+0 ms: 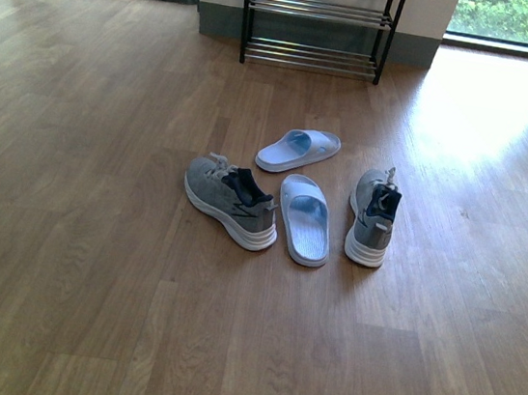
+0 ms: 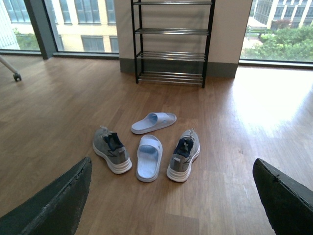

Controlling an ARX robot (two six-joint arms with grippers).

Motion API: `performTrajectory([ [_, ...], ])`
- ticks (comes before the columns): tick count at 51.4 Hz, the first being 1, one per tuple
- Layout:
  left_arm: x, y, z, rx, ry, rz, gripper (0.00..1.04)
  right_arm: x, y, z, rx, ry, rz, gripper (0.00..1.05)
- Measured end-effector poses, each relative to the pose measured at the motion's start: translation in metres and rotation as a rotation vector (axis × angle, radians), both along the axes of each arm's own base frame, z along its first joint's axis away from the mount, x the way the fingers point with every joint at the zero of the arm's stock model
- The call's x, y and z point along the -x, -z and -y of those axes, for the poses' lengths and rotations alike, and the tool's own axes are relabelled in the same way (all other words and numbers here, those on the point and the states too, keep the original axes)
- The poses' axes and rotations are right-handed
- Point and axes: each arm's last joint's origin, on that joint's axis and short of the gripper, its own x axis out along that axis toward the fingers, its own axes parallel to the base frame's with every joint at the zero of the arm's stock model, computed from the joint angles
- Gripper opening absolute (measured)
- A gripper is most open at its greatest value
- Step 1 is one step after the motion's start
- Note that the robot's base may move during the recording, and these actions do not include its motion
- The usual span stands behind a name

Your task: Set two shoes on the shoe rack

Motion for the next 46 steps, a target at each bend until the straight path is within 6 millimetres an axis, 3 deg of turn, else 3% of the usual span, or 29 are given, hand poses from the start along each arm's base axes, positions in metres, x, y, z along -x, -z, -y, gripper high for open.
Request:
performTrajectory([
  [46, 0.0000, 0.0000, 0.0000, 0.000, 0.000, 0.000, 0.95, 0.0000, 0.0000, 0.0000, 0.000, 0.000, 0.000, 0.95],
])
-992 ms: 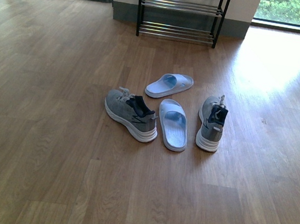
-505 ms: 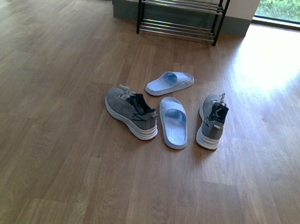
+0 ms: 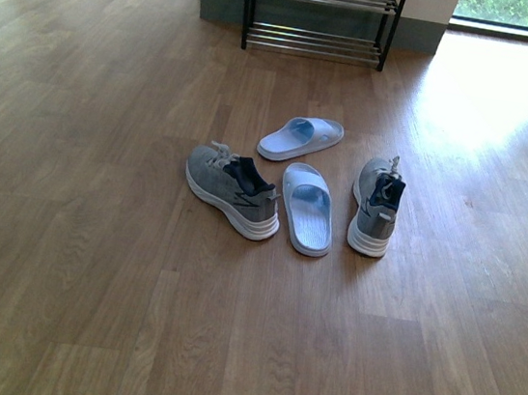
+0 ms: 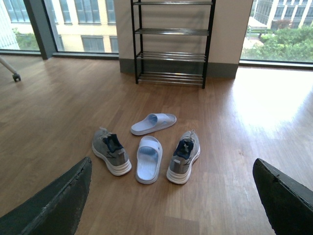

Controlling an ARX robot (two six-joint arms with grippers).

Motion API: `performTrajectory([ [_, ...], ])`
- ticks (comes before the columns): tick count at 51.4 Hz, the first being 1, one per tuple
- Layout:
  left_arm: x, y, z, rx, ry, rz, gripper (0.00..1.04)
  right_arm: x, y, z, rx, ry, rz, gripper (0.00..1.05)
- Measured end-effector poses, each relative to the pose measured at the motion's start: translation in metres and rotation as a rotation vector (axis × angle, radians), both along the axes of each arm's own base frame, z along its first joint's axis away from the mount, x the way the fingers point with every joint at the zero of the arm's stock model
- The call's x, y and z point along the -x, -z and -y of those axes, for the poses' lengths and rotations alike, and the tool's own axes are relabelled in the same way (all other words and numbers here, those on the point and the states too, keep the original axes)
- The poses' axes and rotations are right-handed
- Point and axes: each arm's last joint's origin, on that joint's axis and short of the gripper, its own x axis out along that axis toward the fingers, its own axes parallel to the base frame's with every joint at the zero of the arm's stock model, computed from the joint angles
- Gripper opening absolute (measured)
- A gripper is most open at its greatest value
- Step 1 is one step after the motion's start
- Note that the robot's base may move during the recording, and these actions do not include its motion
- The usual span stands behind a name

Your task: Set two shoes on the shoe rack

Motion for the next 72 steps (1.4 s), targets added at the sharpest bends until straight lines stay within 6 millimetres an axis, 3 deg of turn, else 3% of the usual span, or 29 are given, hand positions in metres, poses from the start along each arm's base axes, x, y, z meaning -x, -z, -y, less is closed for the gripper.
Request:
performTrajectory([
  [72, 0.0000, 0.0000, 0.0000, 0.000, 0.000, 0.000, 0.95, 0.0000, 0.0000, 0.0000, 0.000, 0.000, 0.000, 0.95],
])
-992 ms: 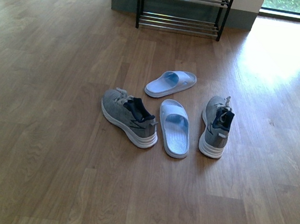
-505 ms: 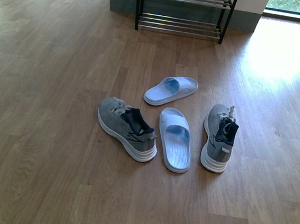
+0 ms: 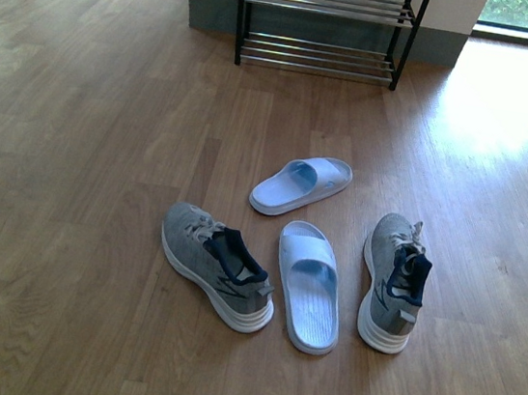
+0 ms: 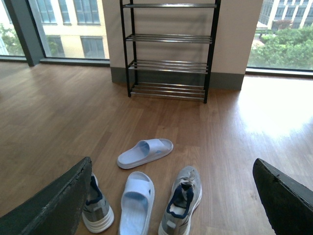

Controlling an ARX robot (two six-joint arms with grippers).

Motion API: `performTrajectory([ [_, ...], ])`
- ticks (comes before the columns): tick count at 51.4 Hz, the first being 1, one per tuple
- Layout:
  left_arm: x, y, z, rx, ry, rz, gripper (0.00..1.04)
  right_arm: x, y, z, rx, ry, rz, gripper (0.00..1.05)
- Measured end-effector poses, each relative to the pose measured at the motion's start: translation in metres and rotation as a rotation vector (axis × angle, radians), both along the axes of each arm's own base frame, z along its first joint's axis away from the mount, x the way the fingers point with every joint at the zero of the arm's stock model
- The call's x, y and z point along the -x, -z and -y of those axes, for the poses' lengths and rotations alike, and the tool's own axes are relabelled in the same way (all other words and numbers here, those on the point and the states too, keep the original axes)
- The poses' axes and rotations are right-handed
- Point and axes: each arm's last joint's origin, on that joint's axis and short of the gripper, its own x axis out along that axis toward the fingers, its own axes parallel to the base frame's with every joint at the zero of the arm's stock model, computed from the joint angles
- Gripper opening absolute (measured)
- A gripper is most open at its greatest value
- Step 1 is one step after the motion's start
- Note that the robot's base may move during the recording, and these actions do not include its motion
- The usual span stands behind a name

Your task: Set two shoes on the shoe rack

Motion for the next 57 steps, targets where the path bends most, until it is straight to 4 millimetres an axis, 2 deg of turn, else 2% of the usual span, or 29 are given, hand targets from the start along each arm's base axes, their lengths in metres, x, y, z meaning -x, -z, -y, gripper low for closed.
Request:
performTrajectory([
  [57, 0.0000, 0.0000, 0.0000, 0.000, 0.000, 0.000, 0.95, -0.0001, 0.0001, 0.0000, 0.000, 0.000, -0.001, 0.95],
])
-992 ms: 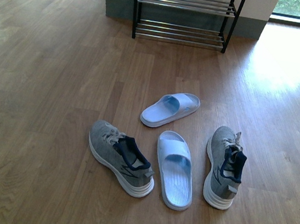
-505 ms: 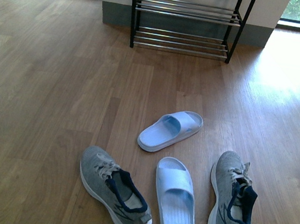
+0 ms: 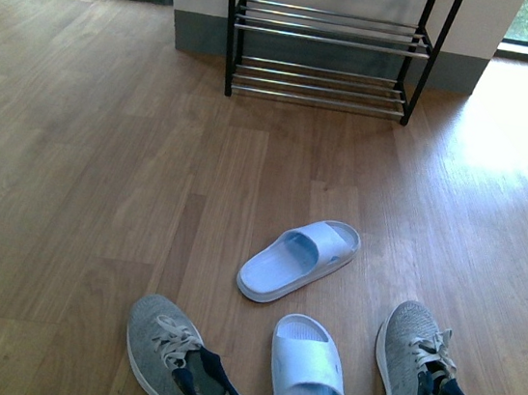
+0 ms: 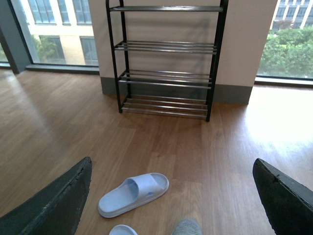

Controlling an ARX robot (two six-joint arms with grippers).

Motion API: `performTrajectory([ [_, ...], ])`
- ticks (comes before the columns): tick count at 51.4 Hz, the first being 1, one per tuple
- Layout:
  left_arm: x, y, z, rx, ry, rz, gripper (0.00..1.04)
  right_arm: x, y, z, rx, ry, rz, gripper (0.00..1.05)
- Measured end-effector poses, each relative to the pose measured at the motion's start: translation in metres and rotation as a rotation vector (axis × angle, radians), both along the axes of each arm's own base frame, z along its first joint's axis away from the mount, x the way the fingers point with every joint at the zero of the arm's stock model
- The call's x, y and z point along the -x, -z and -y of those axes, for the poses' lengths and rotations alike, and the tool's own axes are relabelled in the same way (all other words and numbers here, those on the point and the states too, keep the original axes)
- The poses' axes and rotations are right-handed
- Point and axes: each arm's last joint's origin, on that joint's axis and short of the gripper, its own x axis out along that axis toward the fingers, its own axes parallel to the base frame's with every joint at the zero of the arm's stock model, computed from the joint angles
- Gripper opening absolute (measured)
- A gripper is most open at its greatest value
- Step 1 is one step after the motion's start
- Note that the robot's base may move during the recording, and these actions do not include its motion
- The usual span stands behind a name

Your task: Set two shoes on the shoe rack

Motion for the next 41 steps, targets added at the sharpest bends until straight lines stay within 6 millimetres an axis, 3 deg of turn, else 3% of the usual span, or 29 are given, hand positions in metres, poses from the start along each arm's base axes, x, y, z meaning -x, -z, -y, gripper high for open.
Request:
performTrajectory([
  [3, 0.000, 0.001, 0.000, 0.034, -0.016, -0.042, 0.95, 0.000, 0.000, 0.000, 0.000, 0.000, 0.000, 0.95],
  [7, -0.003, 0.000, 0.003, 0.170, -0.038, -0.295, 0.95, 0.000, 0.000, 0.000, 0.000, 0.000, 0.000, 0.95],
  [12, -0.022, -0.003, 0.011, 0.388, -0.034, -0.472, 0.95, 0.000, 0.000, 0.000, 0.000, 0.000, 0.000, 0.95],
  [20, -0.085, -0.013, 0.039, 0.585, 0.000, -0.555, 0.95, 0.000, 0.000, 0.000, 0.000, 0.000, 0.000, 0.95],
  [27, -0.134, 0.019, 0.066, 0.646, -0.022, -0.745, 0.95, 0.000, 0.000, 0.000, 0.000, 0.000, 0.000, 0.95],
  [41, -0.184, 0.104, 0.100, 0.676, -0.142, -1.073, 0.95, 0.000, 0.000, 0.000, 0.000, 0.000, 0.000, 0.95],
])
